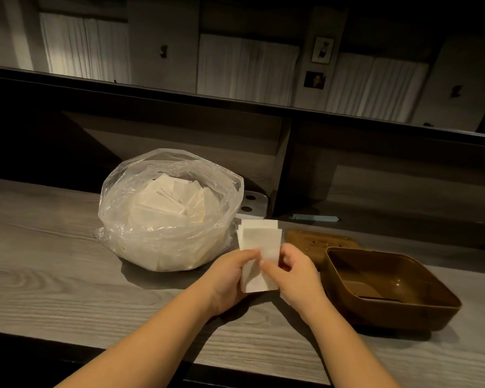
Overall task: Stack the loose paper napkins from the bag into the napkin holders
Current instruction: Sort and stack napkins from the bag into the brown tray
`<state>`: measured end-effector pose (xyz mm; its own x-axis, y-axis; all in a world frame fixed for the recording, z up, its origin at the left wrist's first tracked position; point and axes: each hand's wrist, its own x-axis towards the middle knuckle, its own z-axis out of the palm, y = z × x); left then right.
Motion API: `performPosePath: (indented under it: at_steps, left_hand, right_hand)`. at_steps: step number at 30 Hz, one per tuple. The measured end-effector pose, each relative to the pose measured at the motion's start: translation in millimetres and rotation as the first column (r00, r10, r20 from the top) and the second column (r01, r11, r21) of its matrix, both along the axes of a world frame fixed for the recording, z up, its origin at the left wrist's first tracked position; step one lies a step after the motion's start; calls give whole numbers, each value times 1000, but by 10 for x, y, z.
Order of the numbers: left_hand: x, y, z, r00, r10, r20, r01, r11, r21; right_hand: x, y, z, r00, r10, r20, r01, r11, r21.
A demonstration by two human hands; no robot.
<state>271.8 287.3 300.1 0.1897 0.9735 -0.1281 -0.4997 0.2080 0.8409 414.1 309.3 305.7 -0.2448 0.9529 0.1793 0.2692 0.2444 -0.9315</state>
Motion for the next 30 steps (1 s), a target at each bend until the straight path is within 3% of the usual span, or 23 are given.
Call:
performPosePath:
  at_steps: [3,7,14,18,20,25,30]
  left_hand:
    - [-46,30,-12,1000,1,5,-1,1000,-20]
    - [-81,2,-10,986,-135,-97,141,989,53]
    - [-117,-11,-29,982,-143,-124,148,988,33]
    - [-128,-34,2,977,-182,-114,187,982,32]
    - [-143,-46,11,960,-252,-124,260,965,47]
    - [-156,-48,1,938,-329,-106,331,944,-1]
    - [-158,-38,-4,934,-343,-103,343,939,-13]
  right_hand:
    - [61,96,-34,967,-240,88,197,919,342]
    - [78,93,-43,954,-150,261,3,872,489]
    - [67,83,-32,964,-119,239,22,928,371]
    - [78,105,-54,1000,27,3,-27,985,169]
    - [75,86,-34,993,13,-114,0,993,116]
    - [86,85,-6,974,-137,-181,160,980,122]
    - [54,95,-6,986,-143,-84,159,959,236]
